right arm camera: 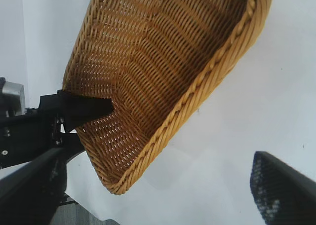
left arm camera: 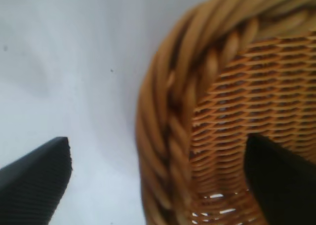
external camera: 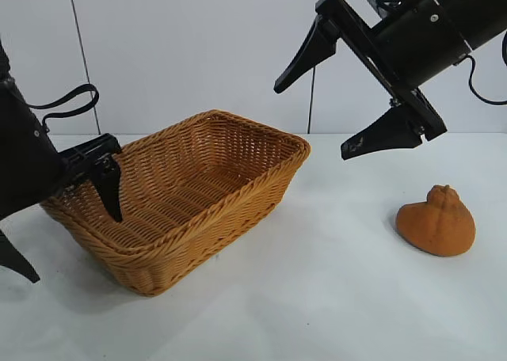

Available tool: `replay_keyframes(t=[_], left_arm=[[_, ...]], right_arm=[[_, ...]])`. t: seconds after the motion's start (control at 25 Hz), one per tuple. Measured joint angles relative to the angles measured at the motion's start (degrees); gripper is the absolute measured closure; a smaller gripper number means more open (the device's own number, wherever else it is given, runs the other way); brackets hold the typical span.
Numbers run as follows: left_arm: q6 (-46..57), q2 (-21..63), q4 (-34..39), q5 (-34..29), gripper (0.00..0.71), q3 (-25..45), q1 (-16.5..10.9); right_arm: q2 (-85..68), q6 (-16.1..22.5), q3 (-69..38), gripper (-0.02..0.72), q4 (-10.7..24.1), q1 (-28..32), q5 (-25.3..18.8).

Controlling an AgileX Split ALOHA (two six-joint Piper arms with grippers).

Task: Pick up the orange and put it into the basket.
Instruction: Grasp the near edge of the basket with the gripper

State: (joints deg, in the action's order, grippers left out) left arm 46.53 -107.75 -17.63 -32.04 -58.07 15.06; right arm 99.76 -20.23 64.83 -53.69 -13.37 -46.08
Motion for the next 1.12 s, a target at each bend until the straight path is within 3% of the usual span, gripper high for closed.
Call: replay_keyframes(t=[0.56,0.68,0.76,0.84,0.92,1.12], left_arm=[[0.00,-0.07,-0.06,2.84,0.055,0.00,0.00],[0.00,-0.07,-0.06,2.84,0.172,0.00,0.00],[0.00,-0.07,-0.06,2.78,0.311,0.00,0.00],[0.00,-0.07,-0.06,2.51,0.501,0.00,0.00],[0.57,-0.07,-0.31,1.79,0.619,0.00,0.00],[0.58,-0.07,-0.31,-0.28,0.622,-0.27,0.00]], right_arm=[[0.00,0.05,0.00,0.010,0.00,0.00,0.00],[0.00,0.05,0.00,0.010,0.00,0.00,0.00],[0.00,0.05,0.00,0.010,0.00,0.00,0.00],[0.00,0.05,0.00,0.010,0.00,0.00,0.00],[0.00,0.05,0.00,0.010,0.00,0.00,0.00],[0.00,0.05,0.00,0.010,0.00,0.00,-0.06]])
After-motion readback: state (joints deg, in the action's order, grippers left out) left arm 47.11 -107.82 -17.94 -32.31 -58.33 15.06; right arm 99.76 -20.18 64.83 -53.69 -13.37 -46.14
